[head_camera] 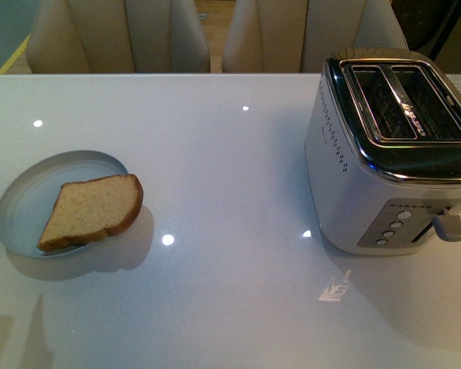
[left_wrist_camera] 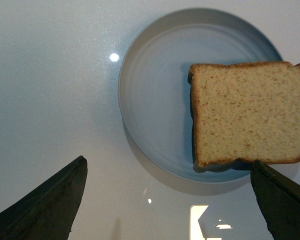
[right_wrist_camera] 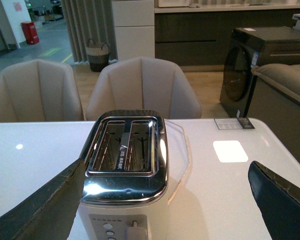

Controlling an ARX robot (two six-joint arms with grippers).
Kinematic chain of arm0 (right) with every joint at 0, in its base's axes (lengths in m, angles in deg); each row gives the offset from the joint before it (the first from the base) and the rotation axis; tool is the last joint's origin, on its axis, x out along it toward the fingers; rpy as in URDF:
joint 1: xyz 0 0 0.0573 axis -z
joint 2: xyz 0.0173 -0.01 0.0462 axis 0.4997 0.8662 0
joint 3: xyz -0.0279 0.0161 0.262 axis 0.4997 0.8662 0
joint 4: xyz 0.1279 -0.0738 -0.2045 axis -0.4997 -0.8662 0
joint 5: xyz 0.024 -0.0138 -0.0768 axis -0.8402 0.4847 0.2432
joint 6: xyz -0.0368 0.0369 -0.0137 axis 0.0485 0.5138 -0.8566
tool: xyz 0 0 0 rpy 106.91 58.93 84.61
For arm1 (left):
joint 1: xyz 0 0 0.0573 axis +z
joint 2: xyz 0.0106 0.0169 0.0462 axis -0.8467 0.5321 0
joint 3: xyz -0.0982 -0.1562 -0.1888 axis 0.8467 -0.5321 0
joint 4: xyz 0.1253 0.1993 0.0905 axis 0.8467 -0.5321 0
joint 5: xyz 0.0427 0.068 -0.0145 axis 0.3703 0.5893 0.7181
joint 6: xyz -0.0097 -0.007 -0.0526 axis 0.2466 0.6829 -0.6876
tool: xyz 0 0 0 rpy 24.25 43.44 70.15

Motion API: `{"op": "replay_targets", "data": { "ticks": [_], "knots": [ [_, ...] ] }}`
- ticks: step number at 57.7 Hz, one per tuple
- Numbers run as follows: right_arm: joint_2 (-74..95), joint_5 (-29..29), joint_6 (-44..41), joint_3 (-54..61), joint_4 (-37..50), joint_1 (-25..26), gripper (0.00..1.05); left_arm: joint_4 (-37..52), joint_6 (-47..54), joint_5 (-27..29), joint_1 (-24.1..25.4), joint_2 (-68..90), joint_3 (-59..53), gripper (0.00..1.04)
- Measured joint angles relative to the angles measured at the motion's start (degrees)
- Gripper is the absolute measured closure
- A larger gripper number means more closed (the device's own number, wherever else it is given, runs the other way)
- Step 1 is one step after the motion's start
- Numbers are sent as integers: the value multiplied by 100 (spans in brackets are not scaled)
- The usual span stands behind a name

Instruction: Left arm holds plate, right arm toasts bread

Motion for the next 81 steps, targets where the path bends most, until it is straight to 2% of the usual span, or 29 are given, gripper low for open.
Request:
{"op": "replay_targets", "data": {
  "ticks": [26, 64, 70, 81],
  "knots": [
    [0, 0, 0, 0, 0, 0, 9, 442, 116, 9, 24, 1757, 748, 7],
    [0, 0, 0, 0, 0, 0, 9, 553, 179, 109, -24, 2538, 1469, 7],
    [0, 0, 0, 0, 0, 0, 9, 455, 208, 153, -50, 2559, 1521, 28],
    [0, 0, 0, 0, 0, 0, 9, 275, 225, 96, -39, 2559, 1550, 59]
  ]
}}
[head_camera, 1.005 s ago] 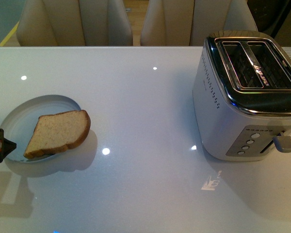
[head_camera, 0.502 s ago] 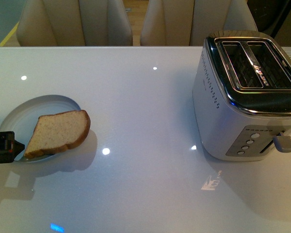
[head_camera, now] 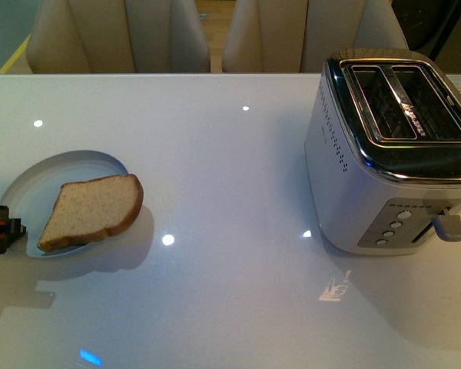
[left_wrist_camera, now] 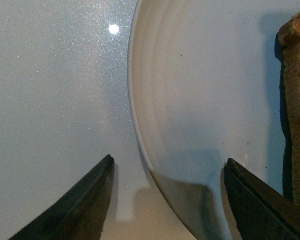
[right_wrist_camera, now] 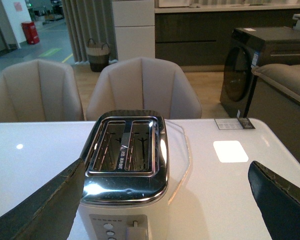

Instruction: Left arm holds plate, right arm toasts bread

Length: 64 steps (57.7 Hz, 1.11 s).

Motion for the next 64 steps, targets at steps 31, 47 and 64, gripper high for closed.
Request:
{"op": "replay_targets", "data": {
  "ticks": [31, 47, 64],
  "knots": [
    [0, 0, -2, 0, 0, 0, 9, -625, -374, -686, 546, -448, -332, 102],
    [0, 0, 0, 0, 0, 0, 9, -1241, -424, -769, 1084, -1381, -682, 102],
    [0, -2, 0, 0, 0, 0, 9, -2490, -979, -1019, 1432, -3045, -1088, 102]
  ]
}}
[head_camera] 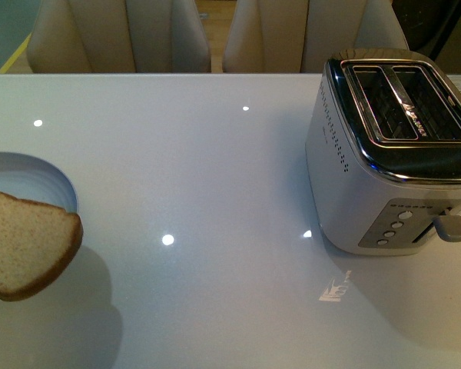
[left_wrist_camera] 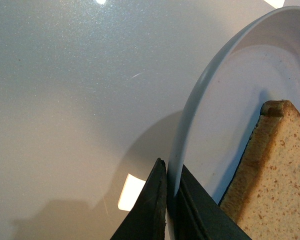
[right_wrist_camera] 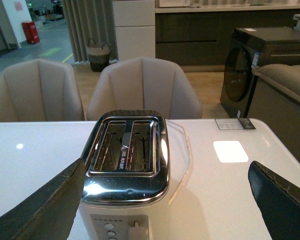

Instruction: Left arm holds plate, right arm toasts bread

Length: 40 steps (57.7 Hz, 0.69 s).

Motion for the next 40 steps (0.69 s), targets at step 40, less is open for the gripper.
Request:
{"op": "replay_targets", "data": {
  "ticks": [40],
  "knots": [
    [0, 2, 0, 0, 0, 0, 9, -1397, -2776, 1078, -2588, -2446, 525, 102]
  ]
}}
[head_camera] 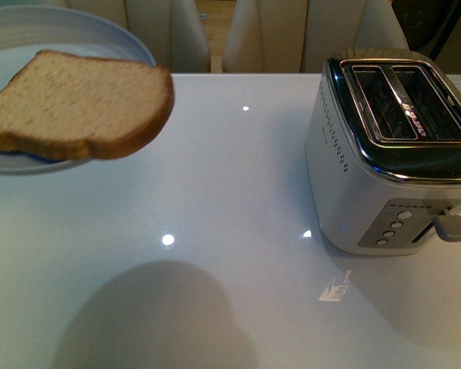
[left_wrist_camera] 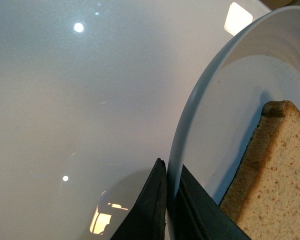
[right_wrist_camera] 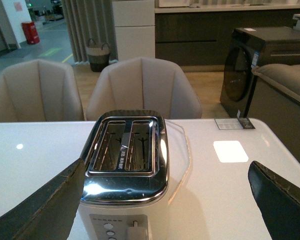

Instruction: Left arm holds plate, right arm toasts bread

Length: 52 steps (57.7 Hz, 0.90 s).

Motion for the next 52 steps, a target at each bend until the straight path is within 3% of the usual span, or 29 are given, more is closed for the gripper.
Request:
{"op": "replay_targets", "data": {
  "ticks": [12, 29, 52],
  "knots": [
    [0, 0, 0, 0, 0, 0, 9, -114, -857, 424, -920, -20, 452, 102],
    [0, -2, -2, 0, 0, 0, 9, -201, -1862, 881, -1812, -20, 892, 102],
    [0, 0, -2, 0, 0, 0, 9, -295, -2323, 1097, -2444, -31, 1093, 102]
  ]
}}
